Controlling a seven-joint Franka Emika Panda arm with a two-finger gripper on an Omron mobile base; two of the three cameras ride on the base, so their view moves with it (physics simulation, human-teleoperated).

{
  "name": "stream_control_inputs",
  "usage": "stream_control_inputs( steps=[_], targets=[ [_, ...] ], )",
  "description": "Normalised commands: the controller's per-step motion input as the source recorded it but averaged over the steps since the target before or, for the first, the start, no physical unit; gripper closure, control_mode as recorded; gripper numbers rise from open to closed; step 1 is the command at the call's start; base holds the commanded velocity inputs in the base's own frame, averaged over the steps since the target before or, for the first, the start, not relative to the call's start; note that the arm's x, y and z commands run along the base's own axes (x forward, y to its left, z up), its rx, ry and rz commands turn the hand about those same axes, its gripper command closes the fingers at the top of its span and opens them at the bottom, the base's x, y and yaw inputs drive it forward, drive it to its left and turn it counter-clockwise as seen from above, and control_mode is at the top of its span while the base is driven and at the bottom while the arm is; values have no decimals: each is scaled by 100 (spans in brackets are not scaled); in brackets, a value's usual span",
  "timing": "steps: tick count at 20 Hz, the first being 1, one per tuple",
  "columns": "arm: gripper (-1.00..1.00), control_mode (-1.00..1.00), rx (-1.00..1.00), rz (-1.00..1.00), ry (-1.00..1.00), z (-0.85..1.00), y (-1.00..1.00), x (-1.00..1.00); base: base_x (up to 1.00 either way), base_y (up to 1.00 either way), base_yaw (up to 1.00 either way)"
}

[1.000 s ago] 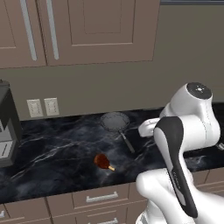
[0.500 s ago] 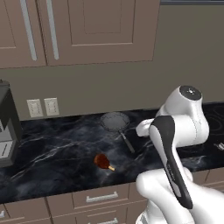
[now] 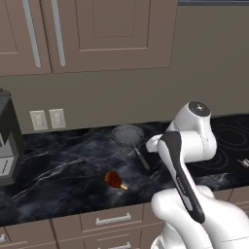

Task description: Place both pans onto different burners. Then place the lime and the steak on different pans.

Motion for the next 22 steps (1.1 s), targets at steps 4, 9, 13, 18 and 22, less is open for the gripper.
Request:
stream_control_inputs(
  steps=[4,9,13,18,22],
  targets=[
    [-100,-100,0,0,1,-36,4,35,0,0,0],
    [-100,-100,0,0,3,-38,6,39,0,0,0],
    [-100,-100,0,0,3,-37,1,33,0,0,0],
    [-100,-100,0,0,6,-28,9,33,0,0,0],
    [-100,-100,0,0,8,-21,9,26,0,0,0]
  ],
)
